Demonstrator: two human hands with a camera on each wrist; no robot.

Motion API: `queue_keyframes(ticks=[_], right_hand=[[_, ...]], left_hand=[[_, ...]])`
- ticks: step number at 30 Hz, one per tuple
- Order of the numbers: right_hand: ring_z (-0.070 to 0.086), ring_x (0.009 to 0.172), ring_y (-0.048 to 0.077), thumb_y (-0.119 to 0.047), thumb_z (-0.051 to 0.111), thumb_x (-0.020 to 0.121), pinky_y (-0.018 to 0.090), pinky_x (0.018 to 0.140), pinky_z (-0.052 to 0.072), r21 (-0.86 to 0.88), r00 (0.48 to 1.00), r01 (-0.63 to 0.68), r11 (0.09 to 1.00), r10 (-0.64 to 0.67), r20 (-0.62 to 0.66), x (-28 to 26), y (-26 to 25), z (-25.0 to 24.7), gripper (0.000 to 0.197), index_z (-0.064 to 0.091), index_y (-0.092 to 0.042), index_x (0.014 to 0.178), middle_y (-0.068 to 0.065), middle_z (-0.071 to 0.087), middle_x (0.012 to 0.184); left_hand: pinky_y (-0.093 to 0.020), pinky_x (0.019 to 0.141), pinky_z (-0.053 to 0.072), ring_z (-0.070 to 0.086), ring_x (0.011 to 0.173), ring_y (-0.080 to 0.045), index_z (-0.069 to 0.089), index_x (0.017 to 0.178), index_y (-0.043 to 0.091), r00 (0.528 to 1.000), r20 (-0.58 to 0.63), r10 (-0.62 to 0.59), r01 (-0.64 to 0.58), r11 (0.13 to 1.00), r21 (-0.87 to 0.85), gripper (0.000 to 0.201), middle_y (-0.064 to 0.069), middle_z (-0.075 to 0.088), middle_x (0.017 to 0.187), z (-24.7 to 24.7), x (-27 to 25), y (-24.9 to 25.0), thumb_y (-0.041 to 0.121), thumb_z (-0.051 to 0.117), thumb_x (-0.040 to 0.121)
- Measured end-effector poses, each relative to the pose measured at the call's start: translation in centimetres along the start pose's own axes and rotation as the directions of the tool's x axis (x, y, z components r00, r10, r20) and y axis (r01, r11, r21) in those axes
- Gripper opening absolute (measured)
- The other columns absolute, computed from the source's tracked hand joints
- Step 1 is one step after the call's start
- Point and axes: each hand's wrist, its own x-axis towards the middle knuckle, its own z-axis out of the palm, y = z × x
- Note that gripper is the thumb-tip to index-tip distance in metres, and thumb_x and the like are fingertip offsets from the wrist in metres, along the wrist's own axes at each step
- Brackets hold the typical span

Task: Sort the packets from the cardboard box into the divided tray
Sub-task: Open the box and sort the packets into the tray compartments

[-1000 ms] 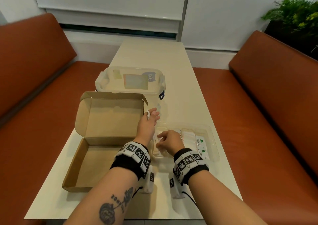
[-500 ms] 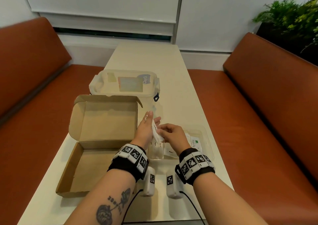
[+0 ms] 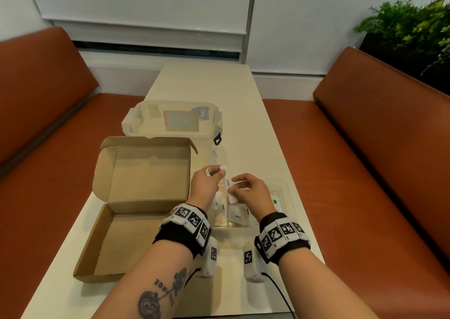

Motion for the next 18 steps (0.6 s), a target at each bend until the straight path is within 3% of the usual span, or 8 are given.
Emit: queue_keyframes(ticks=[3,6,9,11,13,16,18], right_hand=[[0.064,0.06,0.018,0.001,0.069,0.079,0.029,0.064,0.059,0.132,0.995,-0.081,0.988,0.073,0.07,-0.1,-0.2,-0.1,0.018,0.062,-0.005,0.094,0.011,0.066,0.075],[0.061,0.062,0.015,-0.003,0.068,0.082,0.022,0.063,0.055,0.136,0.994,0.0,0.991,0.015,-0.108,0.5,-0.2,-1.0,0.007,0.067,-0.01,0.083,0.007,0.067,0.072],[0.061,0.071,0.016,-0.008,0.07,0.081,0.027,0.071,0.055,0.088,0.976,0.057,0.995,-0.037,-0.216,1.3,-0.5,-2.3,0.013,0.069,-0.013,0.092,0.008,0.067,0.079],[0.063,0.074,0.017,-0.009,0.073,0.077,0.027,0.074,0.053,0.011,0.981,0.061,0.998,-0.058,-0.187,1.8,-1.1,-2.8,0.025,0.063,-0.015,0.099,0.01,0.068,0.082],[0.065,0.075,0.016,-0.011,0.076,0.075,0.024,0.073,0.051,-0.065,0.991,0.076,0.995,-0.082,-0.104,2.1,-1.8,-2.8,0.037,0.056,-0.016,0.105,0.01,0.07,0.081],[0.068,0.079,0.016,-0.014,0.077,0.076,0.021,0.074,0.05,-0.15,0.993,0.12,0.981,-0.12,0.008,2.2,-2.8,-2.3,0.044,0.05,-0.017,0.11,0.009,0.071,0.08],[0.068,0.081,0.017,-0.011,0.075,0.077,0.022,0.076,0.05,-0.158,0.991,0.133,0.978,-0.13,0.034,2.0,-3.0,-1.8,0.045,0.048,-0.017,0.112,0.01,0.072,0.081]], left_hand=[[-0.022,0.056,0.039,0.049,0.062,-0.011,0.064,0.104,0.005,0.999,-0.034,-0.01,0.01,1.0,0.003,0.017,-0.001,0.061,0.08,-0.1,0.1,0.2,0.013,0.059,0.091],[-0.022,0.055,0.038,0.046,0.059,-0.011,0.063,0.094,0.012,0.999,-0.016,-0.036,0.036,0.999,0.039,0.007,-0.007,0.063,0.088,-0.4,0.0,0.3,0.011,0.058,0.09],[-0.027,0.068,0.048,0.053,0.075,-0.013,0.063,0.107,0.017,1.0,0.012,-0.014,0.013,0.997,0.08,0.02,-0.002,0.062,0.099,-0.5,-0.6,0.3,0.019,0.064,0.088],[-0.034,0.085,0.047,0.055,0.089,-0.013,0.064,0.116,0.02,0.998,0.038,0.048,-0.052,0.992,0.111,0.031,0.005,0.063,0.104,-0.4,-1.0,0.7,0.027,0.067,0.086],[-0.032,0.091,0.045,0.057,0.1,-0.011,0.065,0.116,0.021,0.99,0.095,0.106,-0.119,0.981,0.153,0.034,0.007,0.064,0.105,-0.1,-1.4,1.1,0.031,0.069,0.084],[-0.02,0.083,0.041,0.059,0.097,-0.007,0.07,0.102,0.021,0.977,0.141,0.162,-0.187,0.964,0.19,0.022,0.011,0.066,0.093,0.3,-1.7,1.4,0.031,0.07,0.083],[-0.016,0.076,0.04,0.06,0.09,-0.008,0.071,0.091,0.018,0.976,0.11,0.187,-0.204,0.962,0.18,0.013,0.009,0.068,0.086,0.2,-1.8,1.5,0.027,0.071,0.083]])
